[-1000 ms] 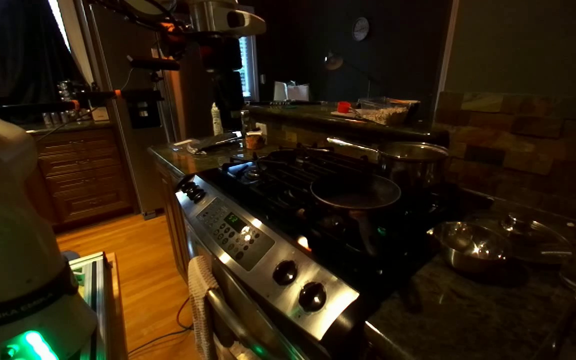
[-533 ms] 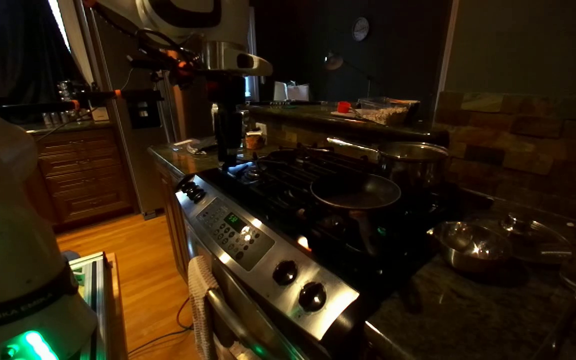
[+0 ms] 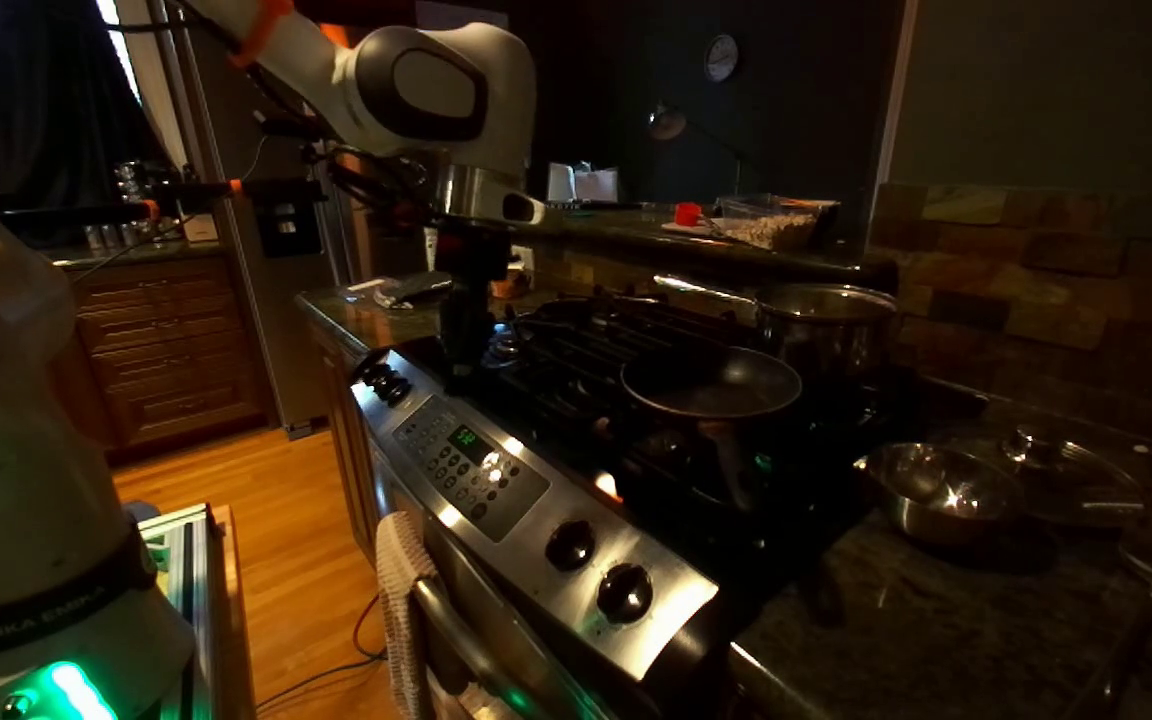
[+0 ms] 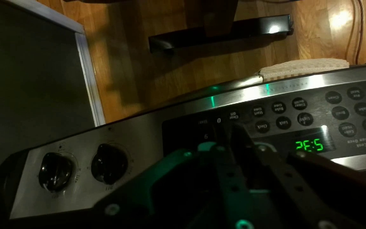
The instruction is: Press a button on the dishwasher.
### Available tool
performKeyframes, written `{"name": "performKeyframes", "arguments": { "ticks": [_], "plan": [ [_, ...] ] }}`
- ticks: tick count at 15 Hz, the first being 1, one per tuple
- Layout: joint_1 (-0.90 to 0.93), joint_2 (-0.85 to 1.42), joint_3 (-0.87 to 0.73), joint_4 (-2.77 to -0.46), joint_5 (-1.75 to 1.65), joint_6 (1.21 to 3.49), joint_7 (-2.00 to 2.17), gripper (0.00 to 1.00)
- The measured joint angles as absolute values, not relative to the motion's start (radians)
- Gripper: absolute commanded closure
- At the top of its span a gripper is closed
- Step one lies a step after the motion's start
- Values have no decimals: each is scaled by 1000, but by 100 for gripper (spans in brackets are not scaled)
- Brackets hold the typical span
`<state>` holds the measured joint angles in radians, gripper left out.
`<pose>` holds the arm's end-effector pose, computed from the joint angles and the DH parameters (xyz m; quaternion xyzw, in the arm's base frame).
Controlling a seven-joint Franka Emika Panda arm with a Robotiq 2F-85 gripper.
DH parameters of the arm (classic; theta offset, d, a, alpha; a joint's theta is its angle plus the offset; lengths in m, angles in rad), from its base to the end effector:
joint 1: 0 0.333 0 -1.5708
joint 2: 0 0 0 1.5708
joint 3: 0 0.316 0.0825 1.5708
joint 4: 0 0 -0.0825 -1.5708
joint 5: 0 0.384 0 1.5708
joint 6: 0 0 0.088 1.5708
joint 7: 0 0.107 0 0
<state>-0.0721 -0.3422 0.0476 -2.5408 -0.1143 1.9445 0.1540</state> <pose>0.3891 -0.0176 0.3742 0.9882 -0.0633 -0.1230 0.0659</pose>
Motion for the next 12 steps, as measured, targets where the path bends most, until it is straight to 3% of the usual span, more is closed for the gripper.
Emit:
{"name": "performKeyframes", "arguments": {
  "ticks": [12],
  "plan": [
    [-65, -134, 37, -2537, -105, 2123, 154, 100]
  ]
}}
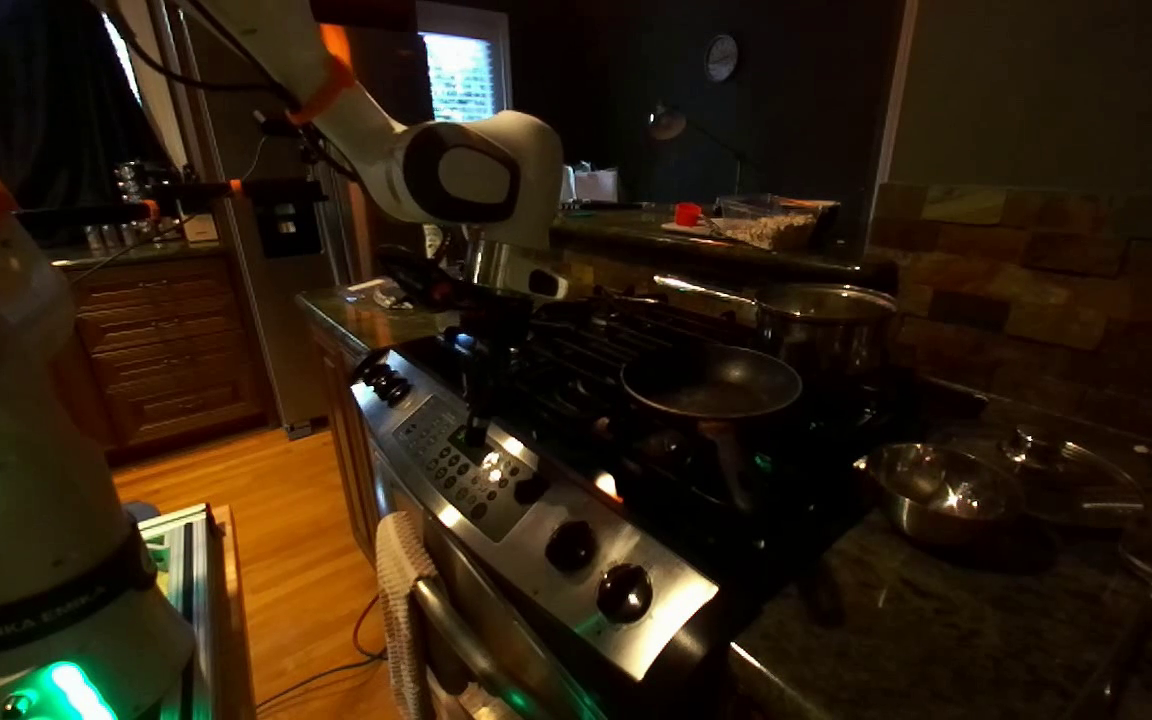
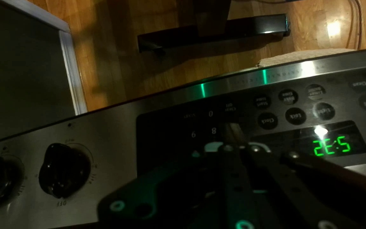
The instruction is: Press a button on the dishwasher.
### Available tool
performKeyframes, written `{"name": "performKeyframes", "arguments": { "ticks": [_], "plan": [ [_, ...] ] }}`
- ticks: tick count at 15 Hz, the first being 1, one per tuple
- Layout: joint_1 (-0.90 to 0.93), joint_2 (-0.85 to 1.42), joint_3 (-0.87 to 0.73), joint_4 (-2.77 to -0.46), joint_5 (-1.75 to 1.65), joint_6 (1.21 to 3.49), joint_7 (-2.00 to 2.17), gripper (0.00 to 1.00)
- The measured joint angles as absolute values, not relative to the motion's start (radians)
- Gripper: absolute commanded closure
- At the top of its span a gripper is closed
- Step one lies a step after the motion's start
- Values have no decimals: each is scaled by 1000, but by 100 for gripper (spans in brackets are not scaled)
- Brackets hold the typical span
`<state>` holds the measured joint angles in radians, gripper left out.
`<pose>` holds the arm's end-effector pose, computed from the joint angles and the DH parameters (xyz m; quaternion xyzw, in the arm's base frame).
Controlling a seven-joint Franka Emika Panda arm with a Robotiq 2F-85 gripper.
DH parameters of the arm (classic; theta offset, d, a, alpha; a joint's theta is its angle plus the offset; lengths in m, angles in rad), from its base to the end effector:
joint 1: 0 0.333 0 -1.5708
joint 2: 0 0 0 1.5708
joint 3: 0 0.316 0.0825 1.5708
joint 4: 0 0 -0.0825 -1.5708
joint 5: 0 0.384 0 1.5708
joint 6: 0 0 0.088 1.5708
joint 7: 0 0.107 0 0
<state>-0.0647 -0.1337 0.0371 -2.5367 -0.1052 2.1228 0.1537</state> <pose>0.4140 -0.0164 0.3018 0.9877 -0.0566 -0.1366 0.0516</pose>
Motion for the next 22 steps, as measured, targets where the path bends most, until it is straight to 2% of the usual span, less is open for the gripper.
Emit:
{"name": "performKeyframes", "arguments": {
  "ticks": [8, 22],
  "plan": [
    [-65, -66, 27, -2513, -103, 2210, 154, 100],
    [-64, -8, 17, -2487, -113, 2211, 171, 100]
  ]
}}
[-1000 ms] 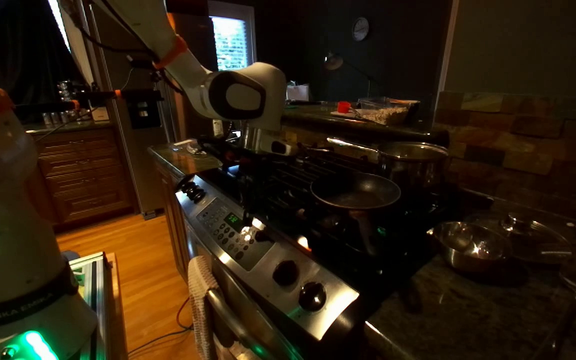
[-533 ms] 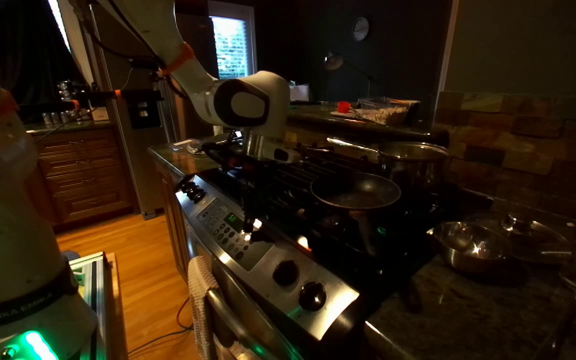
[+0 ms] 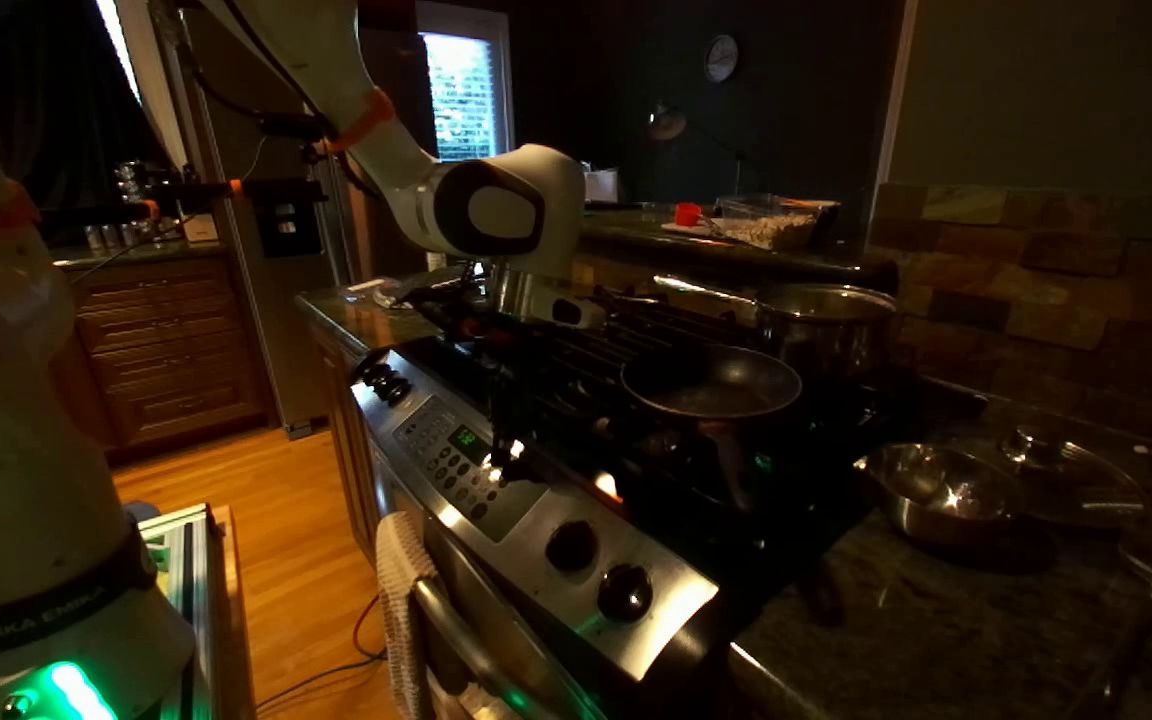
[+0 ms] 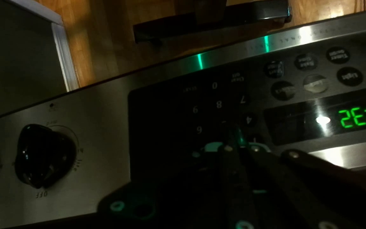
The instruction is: Press a button on the dishwasher.
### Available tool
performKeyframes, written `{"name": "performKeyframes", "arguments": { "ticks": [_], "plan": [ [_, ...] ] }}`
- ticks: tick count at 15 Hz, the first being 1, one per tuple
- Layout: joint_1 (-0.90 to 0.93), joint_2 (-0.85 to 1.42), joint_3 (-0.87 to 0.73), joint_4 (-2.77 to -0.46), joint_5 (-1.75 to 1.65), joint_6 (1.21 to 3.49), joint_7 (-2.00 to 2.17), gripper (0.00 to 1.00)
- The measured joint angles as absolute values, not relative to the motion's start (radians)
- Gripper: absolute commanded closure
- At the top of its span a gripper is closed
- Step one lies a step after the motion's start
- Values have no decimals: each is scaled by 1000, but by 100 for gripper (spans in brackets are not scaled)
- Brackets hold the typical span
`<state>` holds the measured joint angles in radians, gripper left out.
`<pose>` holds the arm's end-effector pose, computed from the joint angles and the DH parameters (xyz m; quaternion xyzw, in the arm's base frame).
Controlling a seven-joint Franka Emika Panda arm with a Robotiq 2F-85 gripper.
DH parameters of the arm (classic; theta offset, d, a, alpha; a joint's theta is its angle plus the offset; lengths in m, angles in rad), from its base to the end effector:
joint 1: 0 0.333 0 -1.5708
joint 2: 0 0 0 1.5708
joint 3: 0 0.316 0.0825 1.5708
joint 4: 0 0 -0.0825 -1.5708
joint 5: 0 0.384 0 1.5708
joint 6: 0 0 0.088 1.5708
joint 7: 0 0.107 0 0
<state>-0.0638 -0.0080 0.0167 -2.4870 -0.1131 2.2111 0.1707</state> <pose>0.4373 -0.0244 0.2713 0.9879 -0.0683 -0.1306 0.0486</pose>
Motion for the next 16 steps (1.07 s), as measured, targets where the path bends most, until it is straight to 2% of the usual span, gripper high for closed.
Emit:
{"name": "performKeyframes", "arguments": {
  "ticks": [16],
  "plan": [
    [-48, -9, 5, -2487, -111, 2216, 200, 100]
  ]
}}
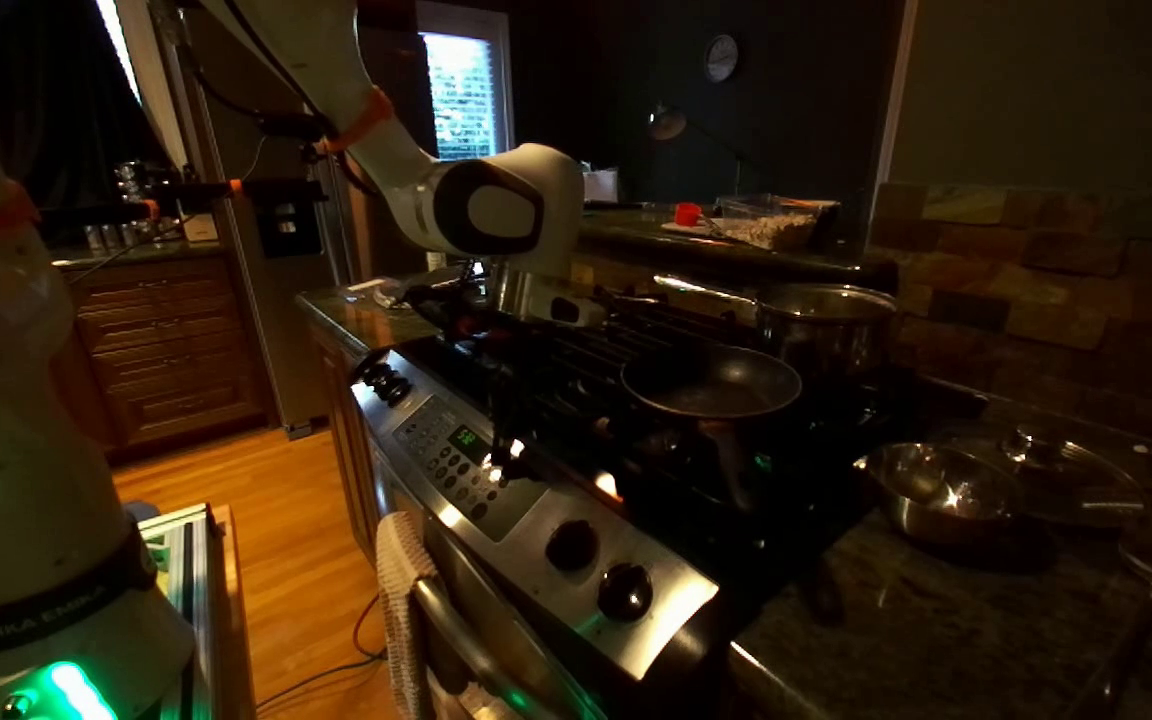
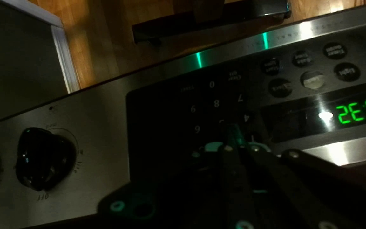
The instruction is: Press a button on the dishwasher.
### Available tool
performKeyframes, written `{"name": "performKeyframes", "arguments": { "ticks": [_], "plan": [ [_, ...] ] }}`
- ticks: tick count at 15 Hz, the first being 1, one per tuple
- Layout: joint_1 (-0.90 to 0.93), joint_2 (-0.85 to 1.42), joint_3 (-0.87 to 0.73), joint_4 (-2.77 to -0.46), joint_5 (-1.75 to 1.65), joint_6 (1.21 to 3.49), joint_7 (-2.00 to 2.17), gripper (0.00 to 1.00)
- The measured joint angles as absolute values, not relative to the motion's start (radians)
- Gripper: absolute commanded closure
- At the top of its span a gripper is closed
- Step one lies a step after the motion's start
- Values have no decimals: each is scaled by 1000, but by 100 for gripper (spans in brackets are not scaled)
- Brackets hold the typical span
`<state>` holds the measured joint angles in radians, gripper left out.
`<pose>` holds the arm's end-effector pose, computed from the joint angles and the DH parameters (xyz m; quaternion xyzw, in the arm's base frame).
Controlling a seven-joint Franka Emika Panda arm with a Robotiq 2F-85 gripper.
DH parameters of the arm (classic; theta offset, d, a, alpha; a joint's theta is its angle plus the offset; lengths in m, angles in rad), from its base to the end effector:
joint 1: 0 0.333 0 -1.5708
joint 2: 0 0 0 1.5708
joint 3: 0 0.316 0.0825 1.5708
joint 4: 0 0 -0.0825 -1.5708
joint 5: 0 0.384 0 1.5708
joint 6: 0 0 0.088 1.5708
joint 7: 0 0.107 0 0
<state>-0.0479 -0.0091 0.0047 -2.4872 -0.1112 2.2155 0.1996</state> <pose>0.4379 -0.0226 0.2720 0.9873 -0.0812 -0.1272 0.0498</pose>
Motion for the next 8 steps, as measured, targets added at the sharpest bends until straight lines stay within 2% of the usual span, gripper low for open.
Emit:
{"name": "performKeyframes", "arguments": {
  "ticks": [8],
  "plan": [
    [-37, -11, 4, -2485, -164, 2204, 239, 100]
  ]
}}
